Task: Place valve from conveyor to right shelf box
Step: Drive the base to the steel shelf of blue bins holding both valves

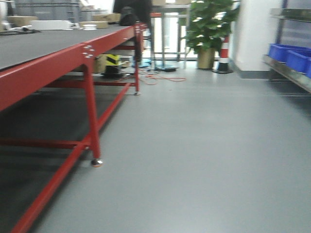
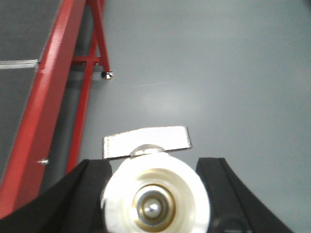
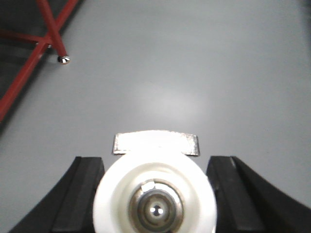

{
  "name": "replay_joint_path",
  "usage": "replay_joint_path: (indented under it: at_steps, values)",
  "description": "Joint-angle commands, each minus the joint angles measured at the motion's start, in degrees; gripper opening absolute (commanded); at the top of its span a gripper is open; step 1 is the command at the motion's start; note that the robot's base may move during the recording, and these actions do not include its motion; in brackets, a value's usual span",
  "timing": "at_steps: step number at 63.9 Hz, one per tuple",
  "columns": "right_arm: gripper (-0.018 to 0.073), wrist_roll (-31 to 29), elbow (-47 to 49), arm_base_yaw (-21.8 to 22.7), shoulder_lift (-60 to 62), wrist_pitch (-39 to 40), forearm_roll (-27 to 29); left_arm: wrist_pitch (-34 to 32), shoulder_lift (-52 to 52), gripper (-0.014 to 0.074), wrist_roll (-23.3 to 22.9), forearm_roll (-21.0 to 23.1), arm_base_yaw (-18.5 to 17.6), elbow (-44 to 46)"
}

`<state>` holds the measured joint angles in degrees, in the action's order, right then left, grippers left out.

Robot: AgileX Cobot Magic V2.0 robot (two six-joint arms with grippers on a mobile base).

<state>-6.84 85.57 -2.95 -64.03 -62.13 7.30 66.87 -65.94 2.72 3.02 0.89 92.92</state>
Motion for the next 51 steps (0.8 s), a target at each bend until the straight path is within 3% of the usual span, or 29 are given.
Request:
replay_joint_path:
  at_steps: [1, 51]
  values:
    - [-0.0154, -0.21, 1.06, -0.03, 0.63, 3.57, -0.13, -2.45, 0.42, -0.0111, -0.44, 0.43, -0.14, 0.49]
    - [-0.0154, -0.21, 1.06, -0.03, 0.63, 3.57, -0.13, -2.45, 0.42, -0.0111, -0.44, 0.43, -0.14, 0.49]
